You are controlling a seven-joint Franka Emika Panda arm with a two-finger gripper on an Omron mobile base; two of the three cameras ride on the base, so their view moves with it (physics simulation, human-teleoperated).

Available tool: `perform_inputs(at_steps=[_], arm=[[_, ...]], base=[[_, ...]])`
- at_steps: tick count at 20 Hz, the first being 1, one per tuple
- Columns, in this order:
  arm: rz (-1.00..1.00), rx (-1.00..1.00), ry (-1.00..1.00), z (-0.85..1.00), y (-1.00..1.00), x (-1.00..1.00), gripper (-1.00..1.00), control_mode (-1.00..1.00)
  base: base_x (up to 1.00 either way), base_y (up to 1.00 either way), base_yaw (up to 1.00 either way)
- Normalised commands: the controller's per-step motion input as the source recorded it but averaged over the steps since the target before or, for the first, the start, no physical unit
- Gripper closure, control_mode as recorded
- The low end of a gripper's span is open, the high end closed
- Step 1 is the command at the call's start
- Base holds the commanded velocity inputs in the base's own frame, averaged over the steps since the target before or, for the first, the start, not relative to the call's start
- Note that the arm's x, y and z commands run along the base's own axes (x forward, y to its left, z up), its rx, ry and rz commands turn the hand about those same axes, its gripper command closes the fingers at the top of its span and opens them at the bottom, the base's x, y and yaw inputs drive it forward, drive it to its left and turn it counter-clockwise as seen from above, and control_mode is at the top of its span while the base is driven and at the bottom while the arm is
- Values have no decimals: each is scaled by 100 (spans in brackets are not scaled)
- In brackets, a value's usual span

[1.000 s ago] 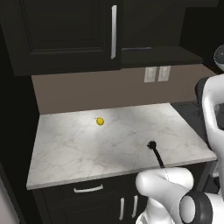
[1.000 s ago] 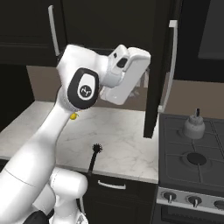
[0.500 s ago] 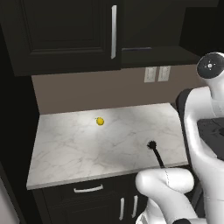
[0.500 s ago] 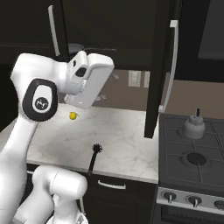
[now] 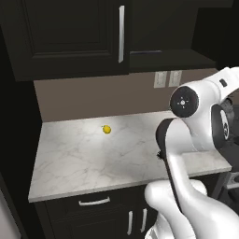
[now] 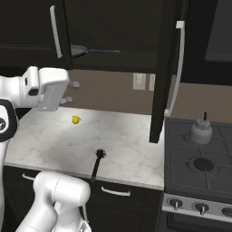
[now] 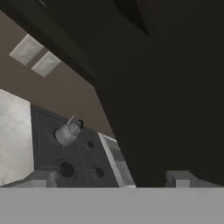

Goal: Pick the pan from the cabinet and place it on the stove. Then turn on the stove burner for the pan.

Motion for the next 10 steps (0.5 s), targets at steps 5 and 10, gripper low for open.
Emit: perform_inputs(at_steps=[5,10], arm=[[0,16,-22,0,100,5,-100,-100],[0,26,-15,0,100,18,-100,-100]], base=[[0,0,0],[0,0,0]])
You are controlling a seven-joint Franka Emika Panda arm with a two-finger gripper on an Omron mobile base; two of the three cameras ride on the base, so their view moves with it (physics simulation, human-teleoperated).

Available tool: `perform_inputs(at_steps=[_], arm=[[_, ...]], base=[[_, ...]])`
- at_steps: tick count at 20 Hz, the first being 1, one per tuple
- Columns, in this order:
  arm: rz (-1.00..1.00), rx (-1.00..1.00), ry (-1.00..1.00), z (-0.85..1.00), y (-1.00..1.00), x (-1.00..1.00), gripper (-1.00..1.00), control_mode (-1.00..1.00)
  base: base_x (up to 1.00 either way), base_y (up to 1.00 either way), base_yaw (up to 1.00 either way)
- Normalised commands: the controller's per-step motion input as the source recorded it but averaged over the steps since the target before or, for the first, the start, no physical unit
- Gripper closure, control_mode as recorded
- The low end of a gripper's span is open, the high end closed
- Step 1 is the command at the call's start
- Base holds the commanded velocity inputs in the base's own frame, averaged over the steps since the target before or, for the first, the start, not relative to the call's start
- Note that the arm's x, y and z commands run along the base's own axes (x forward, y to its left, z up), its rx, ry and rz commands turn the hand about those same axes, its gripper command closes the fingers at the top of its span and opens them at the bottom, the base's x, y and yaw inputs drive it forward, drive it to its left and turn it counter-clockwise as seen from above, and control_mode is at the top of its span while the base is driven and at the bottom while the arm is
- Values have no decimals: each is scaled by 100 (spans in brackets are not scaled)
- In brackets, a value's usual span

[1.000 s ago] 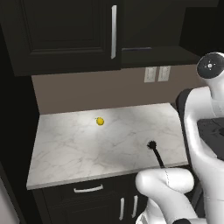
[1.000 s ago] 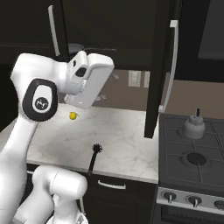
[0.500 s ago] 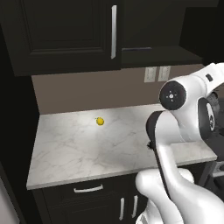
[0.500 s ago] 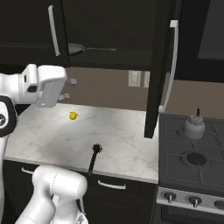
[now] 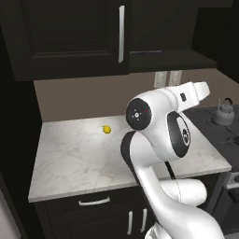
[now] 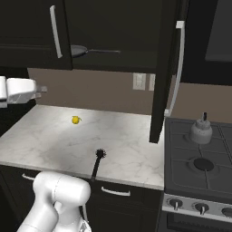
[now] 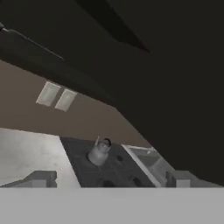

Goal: Pick the pan from the cabinet and place it on the stove. Then turn on the stove burner for the pan.

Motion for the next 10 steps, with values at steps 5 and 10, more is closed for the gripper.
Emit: perform_inputs(at_steps=[5,10], arm=[[2,28,-16,13,75,34,-100,-100],[9,21,-25,32,21,46,-100,-100]], base=[[0,0,0],[0,0,0]])
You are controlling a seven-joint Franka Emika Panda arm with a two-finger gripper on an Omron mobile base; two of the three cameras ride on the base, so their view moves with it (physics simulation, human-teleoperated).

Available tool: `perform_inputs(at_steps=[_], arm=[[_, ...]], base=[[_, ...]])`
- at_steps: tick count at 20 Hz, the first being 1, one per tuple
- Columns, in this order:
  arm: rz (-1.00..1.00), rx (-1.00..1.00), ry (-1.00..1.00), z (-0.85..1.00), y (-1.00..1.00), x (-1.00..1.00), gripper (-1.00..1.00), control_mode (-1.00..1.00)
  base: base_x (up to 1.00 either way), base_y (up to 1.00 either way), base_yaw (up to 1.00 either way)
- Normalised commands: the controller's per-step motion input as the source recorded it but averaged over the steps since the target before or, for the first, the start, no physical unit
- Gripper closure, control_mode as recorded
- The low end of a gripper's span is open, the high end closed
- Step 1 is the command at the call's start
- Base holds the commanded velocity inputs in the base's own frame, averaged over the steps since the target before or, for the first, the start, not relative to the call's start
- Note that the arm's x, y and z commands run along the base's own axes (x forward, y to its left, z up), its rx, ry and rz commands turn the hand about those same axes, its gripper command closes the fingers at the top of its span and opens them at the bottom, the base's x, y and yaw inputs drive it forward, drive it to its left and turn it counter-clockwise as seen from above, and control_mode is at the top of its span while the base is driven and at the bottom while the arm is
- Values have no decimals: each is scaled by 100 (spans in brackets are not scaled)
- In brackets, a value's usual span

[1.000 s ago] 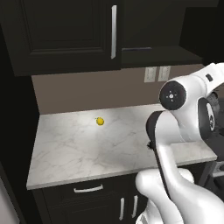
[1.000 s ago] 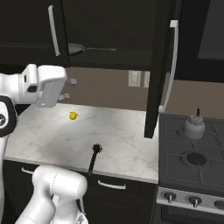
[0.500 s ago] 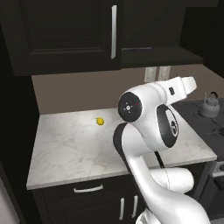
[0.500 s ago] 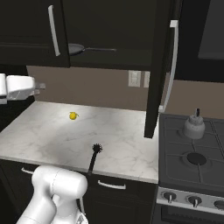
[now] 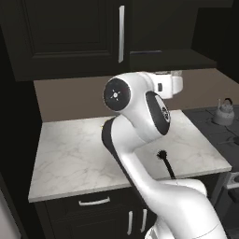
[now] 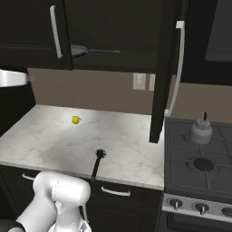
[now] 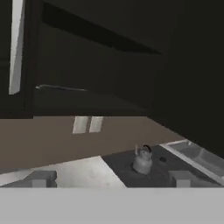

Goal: Pick the pan from the cabinet and place it on the stove. Then turn on the stove burner for the pan.

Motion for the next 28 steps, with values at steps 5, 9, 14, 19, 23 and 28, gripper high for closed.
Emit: perform_inputs(at_steps=[5,9,14,19,23,28], arm=[[12,8,-27,21,-3,42,-100,-100],[11,2,-28,9,-5,42,-100,-100],[3,0,-22,20,0,43,-100,-100],[4,0,-16,23,0,44,-100,-100],[6,0,-4,5,11,49,-100,-100],[8,0,-3,0,15,54,-100,-100]], base=[[0,0,0],[0,0,0],[0,0,0],[0,0,0],[0,0,0],[0,0,0]])
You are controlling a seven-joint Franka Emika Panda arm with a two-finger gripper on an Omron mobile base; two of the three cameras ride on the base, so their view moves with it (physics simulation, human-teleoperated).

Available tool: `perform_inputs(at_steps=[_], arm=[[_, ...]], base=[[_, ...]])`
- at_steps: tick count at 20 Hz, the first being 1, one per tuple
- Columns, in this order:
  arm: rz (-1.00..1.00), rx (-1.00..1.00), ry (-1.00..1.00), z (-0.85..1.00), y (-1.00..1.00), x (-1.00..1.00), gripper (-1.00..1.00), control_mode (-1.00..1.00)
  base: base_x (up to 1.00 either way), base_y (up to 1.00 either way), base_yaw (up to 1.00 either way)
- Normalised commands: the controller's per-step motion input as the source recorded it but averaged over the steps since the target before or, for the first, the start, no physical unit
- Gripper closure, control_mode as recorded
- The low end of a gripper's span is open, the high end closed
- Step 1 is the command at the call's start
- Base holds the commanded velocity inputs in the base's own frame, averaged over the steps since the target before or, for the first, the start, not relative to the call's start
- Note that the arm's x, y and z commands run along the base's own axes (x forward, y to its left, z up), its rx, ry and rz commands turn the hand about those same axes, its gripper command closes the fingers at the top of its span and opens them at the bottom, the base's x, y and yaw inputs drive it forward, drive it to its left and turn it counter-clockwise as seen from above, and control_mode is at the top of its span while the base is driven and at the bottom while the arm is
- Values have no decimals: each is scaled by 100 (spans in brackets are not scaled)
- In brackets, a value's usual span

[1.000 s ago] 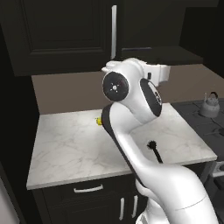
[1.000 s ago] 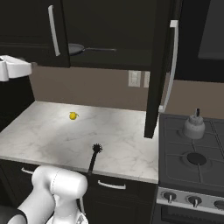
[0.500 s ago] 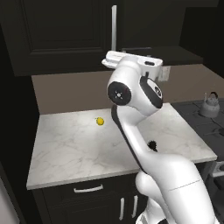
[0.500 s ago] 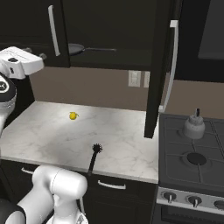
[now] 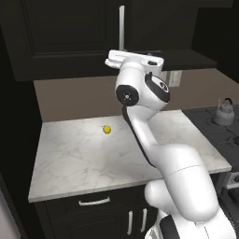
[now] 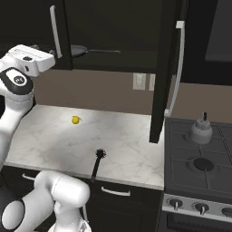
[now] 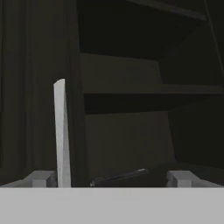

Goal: Pick the pan from the cabinet and place it on the stove. Then turn on the stove burner for the pan.

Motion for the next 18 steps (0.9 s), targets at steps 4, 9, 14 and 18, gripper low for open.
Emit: perform_inputs(at_steps=[4,9,14,18], arm=[[7,0,-2,0,15,56,-100,-100],[8,0,-2,0,4,50,-100,-100],[6,0,-2,0,10,51,-100,-100],[4,0,-2,0,18,53,-100,-100]], base=[[0,0,0],[0,0,0],[0,0,0],[0,0,0]])
